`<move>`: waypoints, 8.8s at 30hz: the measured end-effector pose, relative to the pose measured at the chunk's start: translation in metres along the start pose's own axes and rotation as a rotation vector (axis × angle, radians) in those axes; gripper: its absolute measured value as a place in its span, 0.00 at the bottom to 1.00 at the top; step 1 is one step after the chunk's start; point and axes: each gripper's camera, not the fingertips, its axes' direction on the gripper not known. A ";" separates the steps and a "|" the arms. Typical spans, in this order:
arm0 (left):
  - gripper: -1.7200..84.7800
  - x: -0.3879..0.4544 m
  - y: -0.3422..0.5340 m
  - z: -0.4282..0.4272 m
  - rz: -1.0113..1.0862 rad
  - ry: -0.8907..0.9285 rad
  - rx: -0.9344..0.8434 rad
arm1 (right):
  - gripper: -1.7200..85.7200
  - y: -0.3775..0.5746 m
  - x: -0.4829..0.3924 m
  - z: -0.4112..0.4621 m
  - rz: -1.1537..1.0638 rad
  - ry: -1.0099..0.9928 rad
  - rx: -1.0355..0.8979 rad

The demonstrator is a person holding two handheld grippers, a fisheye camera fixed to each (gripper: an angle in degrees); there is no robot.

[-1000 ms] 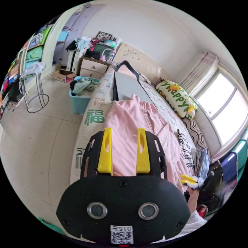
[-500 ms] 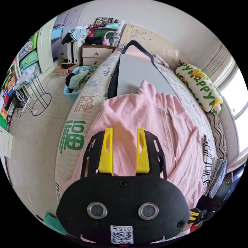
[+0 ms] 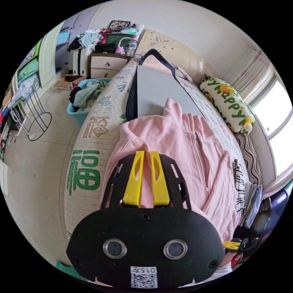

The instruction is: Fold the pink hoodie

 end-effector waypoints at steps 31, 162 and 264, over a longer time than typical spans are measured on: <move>0.11 -0.028 -0.044 0.094 0.257 0.040 -0.048 | 0.09 -0.356 0.259 0.141 0.265 0.128 0.015; 0.11 -0.143 0.328 -0.112 0.257 0.234 -0.052 | 0.13 -0.019 -0.376 0.072 -0.502 -0.004 0.027; 0.12 0.419 0.215 0.135 0.808 0.364 -0.330 | 0.12 0.306 0.065 -0.174 0.464 0.151 0.416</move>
